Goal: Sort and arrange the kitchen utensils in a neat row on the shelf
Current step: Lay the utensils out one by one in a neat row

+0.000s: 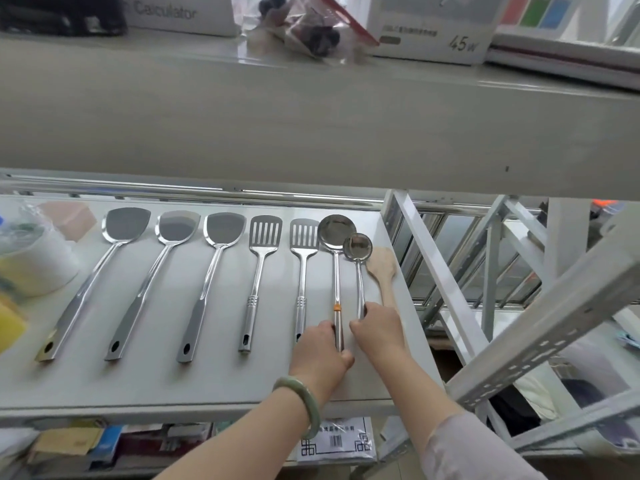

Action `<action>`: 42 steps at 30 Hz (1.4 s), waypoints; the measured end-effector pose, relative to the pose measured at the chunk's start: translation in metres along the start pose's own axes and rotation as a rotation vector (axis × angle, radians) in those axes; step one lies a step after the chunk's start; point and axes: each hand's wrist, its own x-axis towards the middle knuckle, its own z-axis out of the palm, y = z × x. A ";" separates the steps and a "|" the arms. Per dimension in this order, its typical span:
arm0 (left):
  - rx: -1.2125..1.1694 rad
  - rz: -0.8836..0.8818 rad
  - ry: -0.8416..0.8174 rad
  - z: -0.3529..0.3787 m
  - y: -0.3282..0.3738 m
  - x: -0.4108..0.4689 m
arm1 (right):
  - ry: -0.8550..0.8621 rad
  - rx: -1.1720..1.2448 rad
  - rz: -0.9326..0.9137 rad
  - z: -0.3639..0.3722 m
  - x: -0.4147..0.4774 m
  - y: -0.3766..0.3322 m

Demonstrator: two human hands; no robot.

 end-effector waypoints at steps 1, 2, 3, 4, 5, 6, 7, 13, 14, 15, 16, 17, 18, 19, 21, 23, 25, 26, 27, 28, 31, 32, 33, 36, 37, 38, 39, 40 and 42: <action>0.001 -0.001 0.006 -0.001 0.001 0.002 | 0.005 -0.009 0.001 0.001 -0.003 0.002; 0.001 0.001 0.012 -0.001 0.002 0.004 | 0.005 -0.021 0.002 0.002 -0.006 0.004; 0.003 0.004 0.017 -0.002 0.003 0.006 | 0.004 -0.033 -0.003 0.003 -0.009 0.006; 0.008 0.006 0.021 -0.002 0.004 0.008 | 0.004 -0.040 -0.006 0.004 -0.012 0.007; 0.012 0.005 0.024 -0.003 0.005 0.009 | 0.007 -0.040 -0.012 0.003 -0.015 0.008; 0.015 0.006 0.025 -0.003 0.005 0.011 | 0.011 -0.040 -0.020 0.004 -0.019 0.011; 0.017 0.006 0.026 -0.003 0.006 0.012 | 0.018 -0.038 -0.033 0.004 -0.021 0.013; 0.023 0.005 0.013 -0.002 0.005 0.016 | 0.036 -0.035 -0.077 0.010 -0.034 0.027; 0.026 0.007 0.014 -0.002 0.005 0.016 | 0.036 -0.041 -0.085 0.010 -0.035 0.027; 0.033 0.011 0.016 -0.002 0.005 0.015 | 0.044 -0.042 -0.099 0.008 -0.036 0.027; 0.042 0.018 0.018 -0.002 0.004 0.015 | 0.068 -0.034 -0.114 0.006 -0.036 0.029; 0.050 0.027 0.021 -0.002 0.004 0.014 | 0.110 -0.024 -0.126 0.002 -0.036 0.031; 0.055 0.036 0.026 -0.001 0.003 0.013 | 0.166 -0.032 -0.133 -0.001 -0.034 0.035; 0.054 0.044 0.031 -0.001 0.003 0.012 | 0.218 -0.074 -0.141 -0.005 -0.031 0.039; 0.044 0.054 0.033 -0.001 0.001 0.010 | 0.238 -0.162 -0.134 -0.012 -0.026 0.049; 0.038 0.055 0.026 0.000 0.000 0.009 | 0.188 -0.149 -0.083 -0.016 -0.025 0.055; 0.030 0.049 0.017 0.001 -0.001 0.008 | 0.173 -0.151 -0.069 -0.019 -0.027 0.057; 0.024 0.048 0.014 0.001 -0.001 0.008 | 0.172 -0.164 -0.071 -0.018 -0.027 0.058; 0.019 0.050 0.013 0.001 -0.001 0.008 | 0.174 -0.172 -0.072 -0.018 -0.027 0.060; 0.017 0.051 0.011 0.001 -0.001 0.008 | 0.178 -0.176 -0.070 -0.017 -0.027 0.061; 0.004 0.056 0.013 0.001 -0.003 0.008 | 0.200 -0.165 -0.060 -0.016 -0.029 0.065; 0.000 0.058 0.015 0.002 -0.003 0.008 | 0.206 -0.162 -0.062 -0.016 -0.030 0.067; -0.003 0.060 0.017 0.002 -0.004 0.009 | 0.208 -0.159 -0.065 -0.016 -0.030 0.067; -0.017 0.055 0.024 0.003 -0.006 0.011 | 0.215 -0.160 -0.058 -0.017 -0.032 0.068; -0.025 0.052 0.023 0.004 -0.007 0.011 | 0.223 -0.173 -0.047 -0.017 -0.033 0.068; -0.033 0.046 0.017 0.004 -0.008 0.012 | 0.242 -0.202 -0.038 -0.018 -0.034 0.068; -0.044 0.041 0.012 0.005 -0.009 0.013 | 0.271 -0.233 -0.039 -0.017 -0.035 0.067; -0.055 0.033 0.004 0.005 -0.010 0.013 | 0.305 -0.238 -0.058 -0.017 -0.037 0.064; -0.080 0.019 -0.002 0.005 -0.010 0.013 | 0.308 -0.148 -0.131 -0.012 -0.039 0.055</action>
